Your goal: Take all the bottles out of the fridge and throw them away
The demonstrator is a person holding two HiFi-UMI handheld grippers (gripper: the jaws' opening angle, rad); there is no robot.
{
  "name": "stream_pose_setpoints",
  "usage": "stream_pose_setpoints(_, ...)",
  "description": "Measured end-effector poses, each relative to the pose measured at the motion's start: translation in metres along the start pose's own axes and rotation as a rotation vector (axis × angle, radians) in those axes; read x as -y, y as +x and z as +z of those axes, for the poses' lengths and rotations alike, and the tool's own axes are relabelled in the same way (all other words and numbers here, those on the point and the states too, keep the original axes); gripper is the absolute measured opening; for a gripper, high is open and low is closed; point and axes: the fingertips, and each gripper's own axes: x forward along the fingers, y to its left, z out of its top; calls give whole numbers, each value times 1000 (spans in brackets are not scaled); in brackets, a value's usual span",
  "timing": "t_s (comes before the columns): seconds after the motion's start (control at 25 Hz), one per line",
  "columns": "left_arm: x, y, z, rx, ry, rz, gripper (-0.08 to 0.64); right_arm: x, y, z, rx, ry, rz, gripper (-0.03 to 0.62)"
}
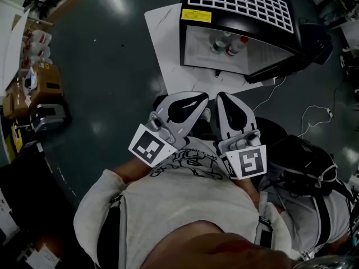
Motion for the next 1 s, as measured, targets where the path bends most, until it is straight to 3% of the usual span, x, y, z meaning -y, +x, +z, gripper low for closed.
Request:
stream_pose_setpoints(0.44, 2, 38, -4, -5, -1, -7, 8, 39, -1, 1, -3, -3, -10, 9)
stream_pose_setpoints(1.0, -2, 116, -14, -13, 27, 18, 8, 117, 4, 3, 14, -15, 11, 9)
